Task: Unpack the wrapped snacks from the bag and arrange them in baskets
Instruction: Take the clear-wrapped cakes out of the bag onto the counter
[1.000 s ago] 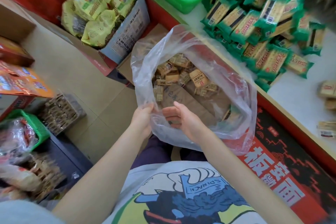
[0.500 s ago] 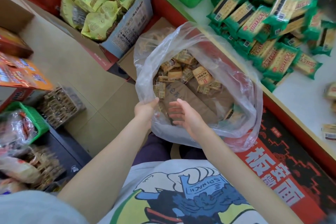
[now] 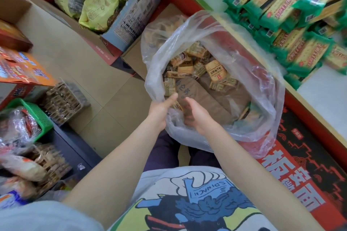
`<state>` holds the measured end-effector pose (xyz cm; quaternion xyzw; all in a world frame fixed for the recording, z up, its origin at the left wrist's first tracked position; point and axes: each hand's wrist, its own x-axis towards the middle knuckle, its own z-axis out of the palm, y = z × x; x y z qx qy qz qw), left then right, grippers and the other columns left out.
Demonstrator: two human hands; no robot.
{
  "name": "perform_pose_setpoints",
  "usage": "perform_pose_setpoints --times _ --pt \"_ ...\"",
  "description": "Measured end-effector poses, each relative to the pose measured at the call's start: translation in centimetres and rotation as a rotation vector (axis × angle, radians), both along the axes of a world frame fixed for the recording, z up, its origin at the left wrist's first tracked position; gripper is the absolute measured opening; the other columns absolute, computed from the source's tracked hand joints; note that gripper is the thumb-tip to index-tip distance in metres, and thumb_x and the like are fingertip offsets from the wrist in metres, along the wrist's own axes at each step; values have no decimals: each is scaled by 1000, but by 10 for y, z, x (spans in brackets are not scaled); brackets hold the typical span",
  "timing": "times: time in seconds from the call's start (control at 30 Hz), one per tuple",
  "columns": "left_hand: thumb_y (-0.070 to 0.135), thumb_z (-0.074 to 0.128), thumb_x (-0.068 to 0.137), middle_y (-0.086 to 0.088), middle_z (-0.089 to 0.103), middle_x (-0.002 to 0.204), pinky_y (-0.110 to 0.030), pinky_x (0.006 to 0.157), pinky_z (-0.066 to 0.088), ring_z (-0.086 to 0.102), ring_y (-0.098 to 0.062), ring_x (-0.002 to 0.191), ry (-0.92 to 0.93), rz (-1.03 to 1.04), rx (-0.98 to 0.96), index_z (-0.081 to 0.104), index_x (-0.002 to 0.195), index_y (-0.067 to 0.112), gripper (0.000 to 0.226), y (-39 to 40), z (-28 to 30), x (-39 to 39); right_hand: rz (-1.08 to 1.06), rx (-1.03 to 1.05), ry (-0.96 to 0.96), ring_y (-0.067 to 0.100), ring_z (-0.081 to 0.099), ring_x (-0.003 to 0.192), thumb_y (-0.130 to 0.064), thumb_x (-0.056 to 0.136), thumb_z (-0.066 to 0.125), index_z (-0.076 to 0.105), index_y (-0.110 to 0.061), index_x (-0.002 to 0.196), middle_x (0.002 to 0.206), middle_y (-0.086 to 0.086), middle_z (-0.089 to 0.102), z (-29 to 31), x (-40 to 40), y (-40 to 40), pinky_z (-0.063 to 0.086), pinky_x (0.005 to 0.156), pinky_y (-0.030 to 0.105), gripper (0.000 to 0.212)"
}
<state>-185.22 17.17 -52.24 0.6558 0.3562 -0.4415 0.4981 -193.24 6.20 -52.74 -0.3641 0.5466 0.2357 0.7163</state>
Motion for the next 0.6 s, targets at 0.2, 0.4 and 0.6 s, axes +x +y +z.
perform_pose_setpoints --times 0.2,0.4,0.6 --pt "29 91 65 -18 72 100 -49 89 58 71 -35 91 98 -49 171 62 113 1 62 -4 -27 -1 -1 16 27 25 67 96 -43 104 46 56 -19 127 103 3 67 -13 4 -3 55 90 39 35" --pt "22 83 79 -18 73 100 -52 91 57 72 -35 93 129 -121 141 66 112 1 43 4 -39 1 168 -153 -25 15 63 77 -19 97 63 63 -5 122 96 6 68 -28 -4 -3 50 62 25 29" --pt "27 80 83 -14 73 104 -48 94 56 70 -30 97 -54 -266 159 68 100 12 27 -14 -3 -2 92 -295 -4 20 66 95 -34 85 78 66 -9 115 107 5 72 -28 -4 -18 53 84 32 40"
